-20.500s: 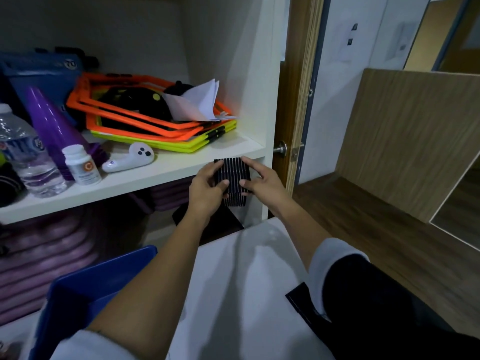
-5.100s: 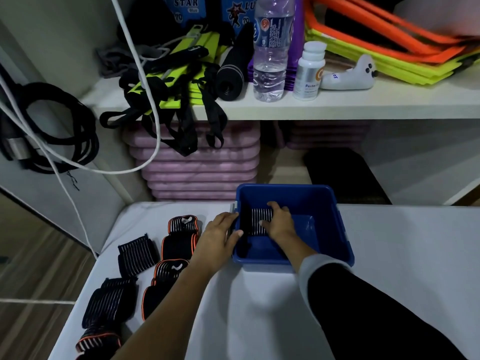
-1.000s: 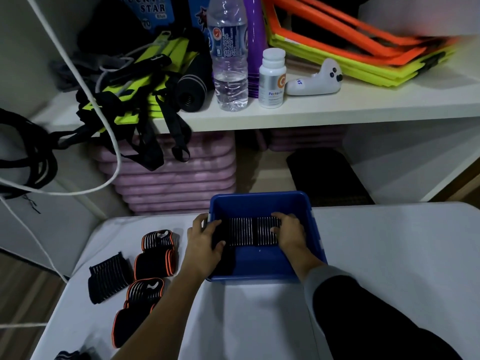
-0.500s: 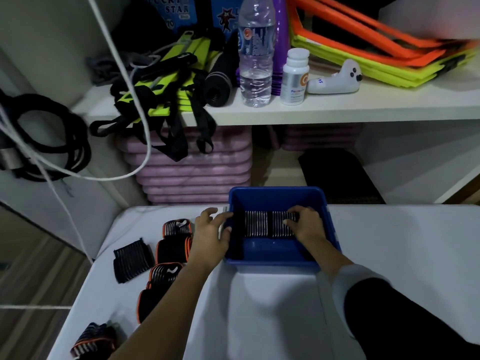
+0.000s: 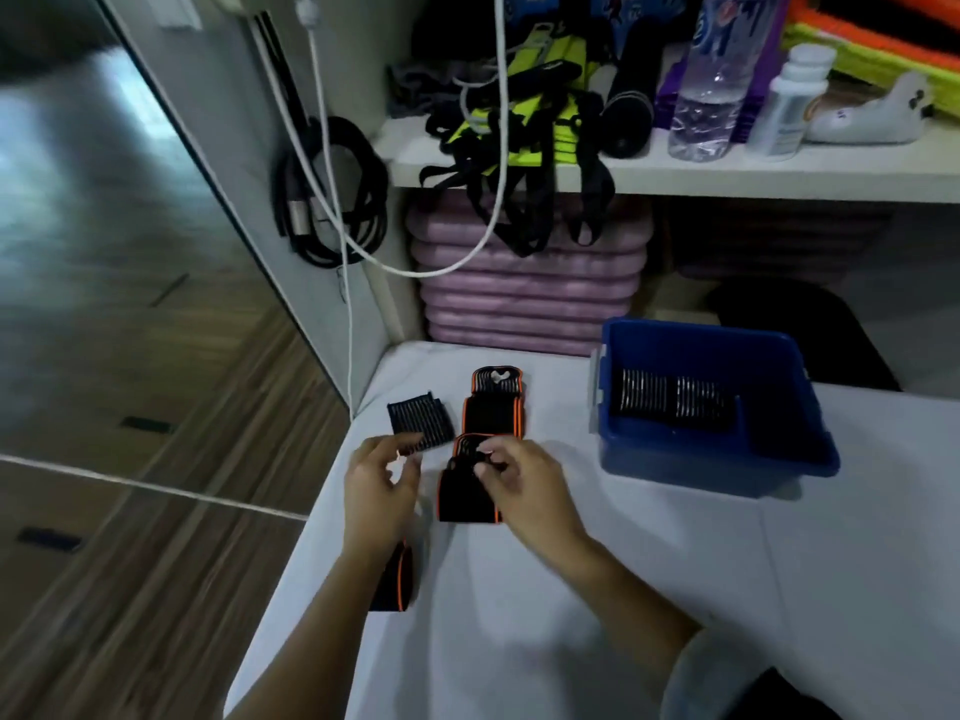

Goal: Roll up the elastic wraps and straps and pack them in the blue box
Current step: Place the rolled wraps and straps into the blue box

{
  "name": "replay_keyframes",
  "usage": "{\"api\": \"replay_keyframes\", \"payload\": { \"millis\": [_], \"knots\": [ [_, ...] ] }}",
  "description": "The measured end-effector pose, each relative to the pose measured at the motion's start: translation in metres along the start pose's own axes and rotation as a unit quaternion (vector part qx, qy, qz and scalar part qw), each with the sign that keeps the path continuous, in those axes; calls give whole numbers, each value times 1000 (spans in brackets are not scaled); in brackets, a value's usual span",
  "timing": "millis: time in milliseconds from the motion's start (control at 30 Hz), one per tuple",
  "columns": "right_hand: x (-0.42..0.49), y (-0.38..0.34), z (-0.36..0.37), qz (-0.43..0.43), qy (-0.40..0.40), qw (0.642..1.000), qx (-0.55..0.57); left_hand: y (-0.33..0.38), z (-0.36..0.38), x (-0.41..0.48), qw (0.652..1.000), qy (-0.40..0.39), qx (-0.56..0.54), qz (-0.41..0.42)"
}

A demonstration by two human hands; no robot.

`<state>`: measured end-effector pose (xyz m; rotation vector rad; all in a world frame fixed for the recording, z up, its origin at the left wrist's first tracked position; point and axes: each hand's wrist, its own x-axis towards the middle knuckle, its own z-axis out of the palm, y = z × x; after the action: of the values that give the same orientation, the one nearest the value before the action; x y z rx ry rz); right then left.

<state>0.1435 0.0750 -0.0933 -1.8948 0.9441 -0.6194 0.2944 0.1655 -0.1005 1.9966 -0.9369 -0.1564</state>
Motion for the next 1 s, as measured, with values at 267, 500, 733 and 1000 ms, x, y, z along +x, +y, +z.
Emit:
{"api": "replay_keyframes", "payload": {
  "millis": [267,500,733,1000],
  "knots": [
    [-45,14,119,111,-223,968,-24,-85,-64,-49,990,-101,-39,-94],
    [-59,34,146,42,-191,981,-4,-113,-67,-70,971,-194,-61,-122],
    [-68,35,154,59,-125,990,35,-123,-59,-71,967,-212,-74,-121],
    [-70,32,147,44,-80,991,103,-120,-49,-72,969,-194,-100,-120]
  ]
}}
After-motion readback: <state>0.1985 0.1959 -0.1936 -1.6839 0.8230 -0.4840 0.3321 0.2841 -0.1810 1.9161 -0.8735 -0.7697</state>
